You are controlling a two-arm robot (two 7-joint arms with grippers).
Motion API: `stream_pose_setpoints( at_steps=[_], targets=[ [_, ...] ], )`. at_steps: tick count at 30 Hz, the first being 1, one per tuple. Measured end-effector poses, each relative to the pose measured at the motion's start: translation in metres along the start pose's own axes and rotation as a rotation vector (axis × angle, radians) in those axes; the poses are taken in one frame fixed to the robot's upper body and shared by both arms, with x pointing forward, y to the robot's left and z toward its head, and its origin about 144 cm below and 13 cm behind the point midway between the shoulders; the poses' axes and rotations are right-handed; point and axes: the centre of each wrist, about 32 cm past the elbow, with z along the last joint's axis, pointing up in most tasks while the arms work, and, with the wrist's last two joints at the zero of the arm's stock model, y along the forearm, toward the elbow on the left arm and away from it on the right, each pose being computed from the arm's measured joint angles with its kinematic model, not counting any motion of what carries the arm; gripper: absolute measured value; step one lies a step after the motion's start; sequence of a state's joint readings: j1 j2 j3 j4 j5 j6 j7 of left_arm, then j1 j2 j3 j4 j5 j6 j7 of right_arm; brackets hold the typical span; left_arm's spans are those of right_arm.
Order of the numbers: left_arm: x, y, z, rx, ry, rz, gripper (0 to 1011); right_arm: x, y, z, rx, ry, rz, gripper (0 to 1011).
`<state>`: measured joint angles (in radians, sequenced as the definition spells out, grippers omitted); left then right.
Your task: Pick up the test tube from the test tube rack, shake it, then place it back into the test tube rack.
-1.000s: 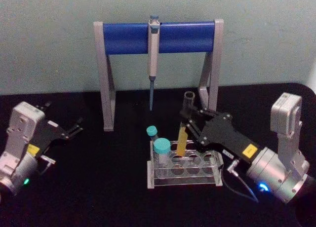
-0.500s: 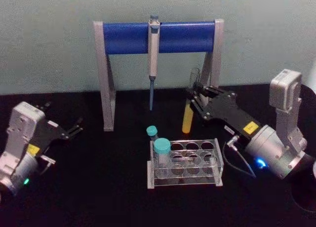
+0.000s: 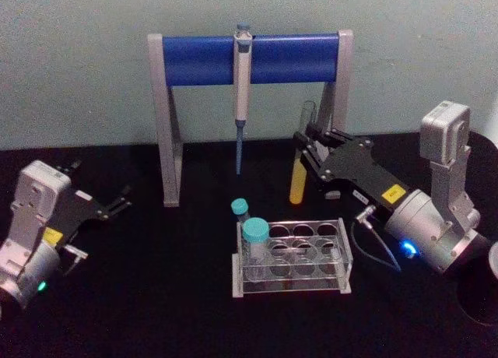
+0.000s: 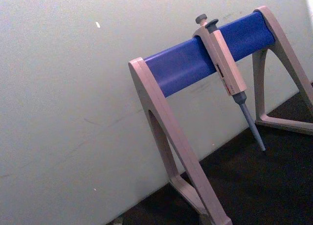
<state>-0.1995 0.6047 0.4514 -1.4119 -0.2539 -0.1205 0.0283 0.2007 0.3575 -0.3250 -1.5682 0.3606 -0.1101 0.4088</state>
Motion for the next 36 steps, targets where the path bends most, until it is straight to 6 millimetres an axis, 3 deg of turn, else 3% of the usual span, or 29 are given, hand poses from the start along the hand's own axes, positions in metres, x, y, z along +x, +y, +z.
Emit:
stream_pose_setpoints(
  at_steps=[4,5,7,18,27,36],
  targets=[
    [0.000,0.000,0.000,0.000,0.000,0.000,1002,0.002,-0.002,0.000,-0.001,-0.003,-0.013,229],
    [0.000,0.000,0.000,0.000,0.000,0.000,1001,-0.007,-0.039,0.017,-0.063,-0.037,-0.004,229],
    [0.000,0.000,0.000,0.000,0.000,0.000,1001,-0.010,-0.040,0.019,-0.070,-0.024,0.026,229],
    [0.000,0.000,0.000,0.000,0.000,0.000,1001,-0.014,-0.023,0.013,-0.033,0.074,0.120,229],
    [0.000,0.000,0.000,0.000,0.000,0.000,1001,-0.010,-0.006,0.002,0.037,0.029,0.046,229],
    [0.000,0.000,0.000,0.000,0.000,0.000,1001,-0.006,-0.006,-0.002,0.040,0.002,-0.014,229]
  ],
)
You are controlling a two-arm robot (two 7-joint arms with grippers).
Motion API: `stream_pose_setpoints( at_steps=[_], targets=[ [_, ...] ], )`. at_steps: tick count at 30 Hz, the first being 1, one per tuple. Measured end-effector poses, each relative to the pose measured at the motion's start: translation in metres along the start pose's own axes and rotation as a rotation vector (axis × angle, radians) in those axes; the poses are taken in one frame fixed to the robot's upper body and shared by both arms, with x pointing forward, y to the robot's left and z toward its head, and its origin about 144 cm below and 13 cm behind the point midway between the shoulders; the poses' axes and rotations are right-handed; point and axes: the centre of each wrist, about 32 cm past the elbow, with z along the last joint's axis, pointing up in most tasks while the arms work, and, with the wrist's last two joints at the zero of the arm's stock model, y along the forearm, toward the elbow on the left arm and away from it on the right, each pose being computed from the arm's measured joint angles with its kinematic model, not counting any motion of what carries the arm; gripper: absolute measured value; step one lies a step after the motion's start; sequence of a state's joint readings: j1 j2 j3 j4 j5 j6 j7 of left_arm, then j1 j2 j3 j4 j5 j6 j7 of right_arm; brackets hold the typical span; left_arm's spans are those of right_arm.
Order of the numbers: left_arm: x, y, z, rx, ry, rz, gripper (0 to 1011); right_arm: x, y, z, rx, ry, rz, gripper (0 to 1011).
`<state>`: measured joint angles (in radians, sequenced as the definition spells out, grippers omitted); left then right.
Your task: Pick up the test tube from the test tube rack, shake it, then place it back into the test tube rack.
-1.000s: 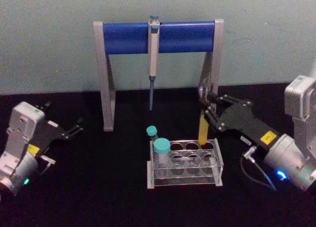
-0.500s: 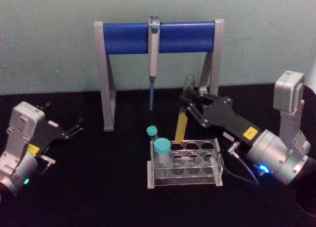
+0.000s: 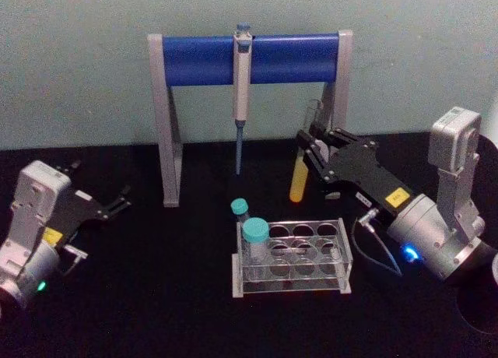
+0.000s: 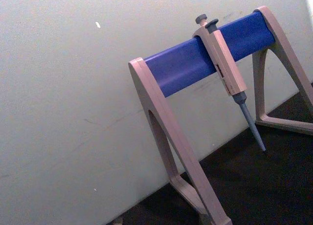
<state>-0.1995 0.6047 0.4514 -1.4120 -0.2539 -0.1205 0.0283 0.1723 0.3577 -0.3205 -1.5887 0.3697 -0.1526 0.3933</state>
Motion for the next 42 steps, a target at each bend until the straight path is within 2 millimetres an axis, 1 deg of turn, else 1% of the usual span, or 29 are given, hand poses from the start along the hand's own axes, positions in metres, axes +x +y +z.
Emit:
stream_pose_setpoints(
  at_steps=[10,16,23,27,33,38,42],
  targets=[
    [0.000,0.000,0.000,0.000,0.000,0.000,1001,0.003,-0.008,0.003,-0.007,-0.021,-0.030,229],
    [0.000,0.000,0.000,0.000,0.000,0.000,1001,0.006,-0.018,0.009,-0.034,-0.039,-0.049,229],
    [0.000,0.000,0.000,0.000,0.000,0.000,1001,0.003,-0.033,0.017,-0.095,-0.053,-0.034,229],
    [0.000,0.000,0.000,0.000,0.000,0.000,1001,-0.002,-0.040,0.022,-0.123,-0.048,0.006,229],
    [0.000,0.000,0.000,0.000,0.000,0.000,1001,-0.008,-0.041,0.023,-0.120,-0.012,0.064,229],
    [0.000,0.000,0.000,0.000,0.000,0.000,1002,-0.011,-0.031,0.019,-0.096,0.050,0.116,229],
    [0.000,0.000,0.000,0.000,0.000,0.000,1001,-0.011,-0.024,0.014,-0.072,0.070,0.115,229]
  ],
)
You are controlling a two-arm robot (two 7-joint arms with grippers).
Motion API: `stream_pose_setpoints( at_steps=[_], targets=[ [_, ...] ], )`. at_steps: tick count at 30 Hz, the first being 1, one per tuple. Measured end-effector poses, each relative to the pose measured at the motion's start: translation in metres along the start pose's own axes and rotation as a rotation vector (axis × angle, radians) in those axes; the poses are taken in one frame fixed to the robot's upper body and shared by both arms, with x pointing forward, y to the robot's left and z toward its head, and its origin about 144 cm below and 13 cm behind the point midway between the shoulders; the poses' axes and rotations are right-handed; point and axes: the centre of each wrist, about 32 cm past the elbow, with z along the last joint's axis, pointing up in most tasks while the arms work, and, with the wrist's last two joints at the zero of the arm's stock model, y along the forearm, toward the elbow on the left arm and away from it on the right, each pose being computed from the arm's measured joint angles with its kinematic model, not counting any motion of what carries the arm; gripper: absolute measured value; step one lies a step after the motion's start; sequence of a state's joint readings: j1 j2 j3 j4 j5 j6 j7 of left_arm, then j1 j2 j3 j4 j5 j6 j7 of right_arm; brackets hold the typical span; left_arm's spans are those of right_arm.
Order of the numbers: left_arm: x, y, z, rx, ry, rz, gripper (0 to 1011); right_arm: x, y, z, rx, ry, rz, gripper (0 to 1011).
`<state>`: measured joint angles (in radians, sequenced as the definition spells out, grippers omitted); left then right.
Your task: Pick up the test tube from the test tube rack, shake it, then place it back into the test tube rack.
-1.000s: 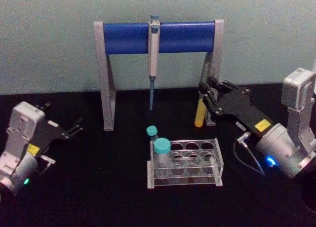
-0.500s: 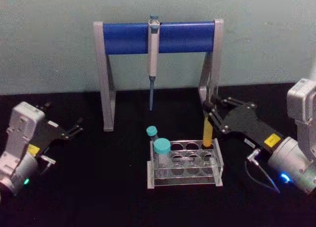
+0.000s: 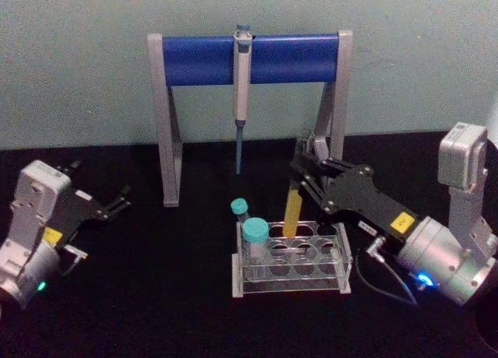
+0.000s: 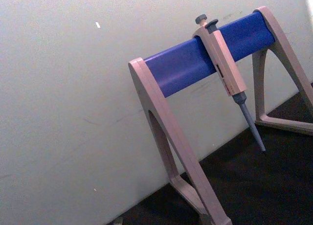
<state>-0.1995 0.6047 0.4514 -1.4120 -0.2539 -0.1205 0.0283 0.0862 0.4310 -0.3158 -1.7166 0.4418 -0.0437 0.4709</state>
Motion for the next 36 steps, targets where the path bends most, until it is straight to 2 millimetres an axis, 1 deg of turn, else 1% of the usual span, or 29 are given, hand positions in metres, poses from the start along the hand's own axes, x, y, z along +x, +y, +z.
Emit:
stream_pose_setpoints(
  at_steps=[7,11,17,36],
  targets=[
    [0.000,0.000,0.000,0.000,0.000,0.000,1001,0.006,0.014,-0.008,0.060,-0.015,-0.049,228],
    [0.000,0.000,0.000,0.000,0.000,0.000,1001,0.009,0.017,-0.011,0.069,-0.033,-0.083,229],
    [0.000,0.000,0.000,0.000,0.000,0.000,1001,0.012,0.017,-0.012,0.065,-0.046,-0.118,229],
    [0.000,0.000,0.000,0.000,0.000,0.000,1001,0.013,0.015,-0.012,0.060,-0.047,-0.132,229]
  ],
)
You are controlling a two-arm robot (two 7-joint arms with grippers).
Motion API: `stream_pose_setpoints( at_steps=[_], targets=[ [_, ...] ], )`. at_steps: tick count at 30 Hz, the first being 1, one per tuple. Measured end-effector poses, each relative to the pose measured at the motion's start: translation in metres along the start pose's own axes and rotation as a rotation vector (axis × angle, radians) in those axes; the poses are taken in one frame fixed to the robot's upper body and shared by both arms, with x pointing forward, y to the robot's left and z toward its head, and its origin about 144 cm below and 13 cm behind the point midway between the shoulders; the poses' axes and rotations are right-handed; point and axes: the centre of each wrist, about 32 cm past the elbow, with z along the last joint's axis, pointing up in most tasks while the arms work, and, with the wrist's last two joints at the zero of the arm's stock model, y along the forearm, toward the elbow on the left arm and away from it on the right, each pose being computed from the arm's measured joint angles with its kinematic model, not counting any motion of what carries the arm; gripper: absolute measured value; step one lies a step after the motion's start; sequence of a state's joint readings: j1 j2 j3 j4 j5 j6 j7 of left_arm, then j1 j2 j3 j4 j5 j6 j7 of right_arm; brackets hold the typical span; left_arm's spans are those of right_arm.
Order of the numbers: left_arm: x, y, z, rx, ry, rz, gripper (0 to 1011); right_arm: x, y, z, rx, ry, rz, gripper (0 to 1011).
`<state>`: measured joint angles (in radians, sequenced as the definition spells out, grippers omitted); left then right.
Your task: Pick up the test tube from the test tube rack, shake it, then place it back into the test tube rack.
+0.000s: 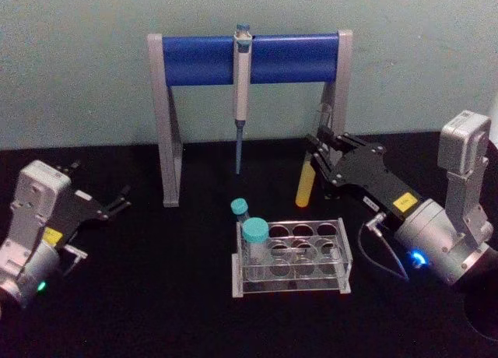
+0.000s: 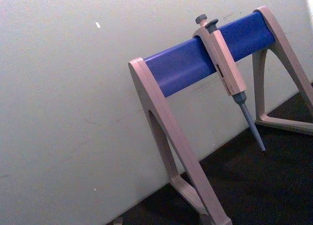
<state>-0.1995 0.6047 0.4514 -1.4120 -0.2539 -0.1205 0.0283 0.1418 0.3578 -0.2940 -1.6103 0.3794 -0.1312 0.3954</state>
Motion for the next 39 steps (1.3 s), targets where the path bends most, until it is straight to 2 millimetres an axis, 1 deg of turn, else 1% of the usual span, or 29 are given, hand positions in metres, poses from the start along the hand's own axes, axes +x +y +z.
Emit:
stream_pose_setpoints(
  at_steps=[15,19,25,27,29,32,35,39],
  targets=[
    [0.000,0.000,0.000,0.000,0.000,0.000,1001,0.000,-0.002,0.001,-0.003,0.002,-0.005,228],
    [0.000,0.000,0.000,0.000,0.000,0.000,1001,0.002,-0.008,0.003,-0.008,-0.004,-0.016,229],
    [0.000,0.000,0.000,0.000,0.000,0.000,1001,0.003,-0.023,0.009,-0.020,-0.019,-0.032,229],
    [0.000,0.000,0.000,0.000,0.000,0.000,1001,0.001,-0.032,0.011,-0.032,-0.019,-0.031,229],
    [0.000,0.000,0.000,0.000,0.000,0.000,1001,0.000,-0.034,0.012,-0.034,-0.018,-0.029,229],
    [0.000,0.000,0.000,0.000,0.000,0.000,1001,-0.006,-0.043,0.014,-0.049,-0.008,-0.010,229],
    [0.000,0.000,0.000,0.000,0.000,0.000,1001,-0.010,-0.046,0.015,-0.051,0.001,0.015,229],
    [0.000,0.000,0.000,0.000,0.000,0.000,1001,-0.015,-0.044,0.014,-0.048,0.016,0.051,229]
  ],
)
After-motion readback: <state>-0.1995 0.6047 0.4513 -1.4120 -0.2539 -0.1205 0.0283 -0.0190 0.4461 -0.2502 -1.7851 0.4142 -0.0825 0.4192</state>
